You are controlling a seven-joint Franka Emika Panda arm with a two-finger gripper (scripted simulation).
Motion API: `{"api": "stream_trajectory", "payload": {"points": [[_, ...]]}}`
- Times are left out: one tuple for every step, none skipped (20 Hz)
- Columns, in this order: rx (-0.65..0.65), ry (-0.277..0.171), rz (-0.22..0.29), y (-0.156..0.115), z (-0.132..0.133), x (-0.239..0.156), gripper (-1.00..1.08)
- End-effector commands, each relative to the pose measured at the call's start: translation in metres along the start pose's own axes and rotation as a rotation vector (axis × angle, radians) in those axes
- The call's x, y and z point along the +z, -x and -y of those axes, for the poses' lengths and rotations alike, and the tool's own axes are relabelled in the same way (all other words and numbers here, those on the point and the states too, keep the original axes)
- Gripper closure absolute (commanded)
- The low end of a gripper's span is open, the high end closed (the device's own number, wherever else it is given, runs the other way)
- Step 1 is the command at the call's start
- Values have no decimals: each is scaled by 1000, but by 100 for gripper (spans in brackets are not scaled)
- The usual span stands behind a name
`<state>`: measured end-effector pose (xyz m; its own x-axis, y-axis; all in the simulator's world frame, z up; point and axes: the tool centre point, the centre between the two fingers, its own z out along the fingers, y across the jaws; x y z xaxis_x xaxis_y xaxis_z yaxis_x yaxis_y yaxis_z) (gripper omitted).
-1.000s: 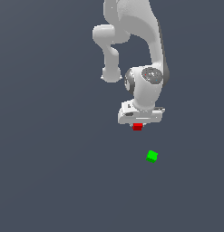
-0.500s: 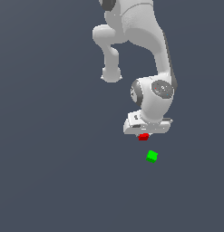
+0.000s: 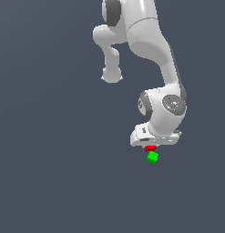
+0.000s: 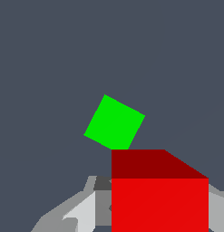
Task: Stack the red cube on top of the green cube.
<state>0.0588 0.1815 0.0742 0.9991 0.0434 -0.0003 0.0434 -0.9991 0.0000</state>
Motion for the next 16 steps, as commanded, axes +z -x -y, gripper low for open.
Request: {"api": "stream_trajectory", "payload": {"points": [[1, 0, 0, -10, 5, 3, 108], [1, 0, 0, -14, 6, 4, 108], [1, 0, 0, -17, 8, 6, 108], [1, 0, 0, -20, 9, 6, 108], [1, 0, 0, -22, 10, 7, 108], [1, 0, 0, -24, 11, 8, 108], [1, 0, 0, -27, 12, 9, 108], [1, 0, 0, -28, 13, 9, 108], [1, 0, 0, -30, 14, 10, 108], [1, 0, 0, -32, 14, 10, 108], [1, 0, 0, -33, 15, 11, 108], [1, 0, 0, -34, 15, 11, 108], [1, 0, 0, -35, 16, 11, 108], [1, 0, 0, -35, 16, 11, 108], [1, 0, 0, -36, 16, 12, 108], [1, 0, 0, -36, 16, 12, 108]]}}
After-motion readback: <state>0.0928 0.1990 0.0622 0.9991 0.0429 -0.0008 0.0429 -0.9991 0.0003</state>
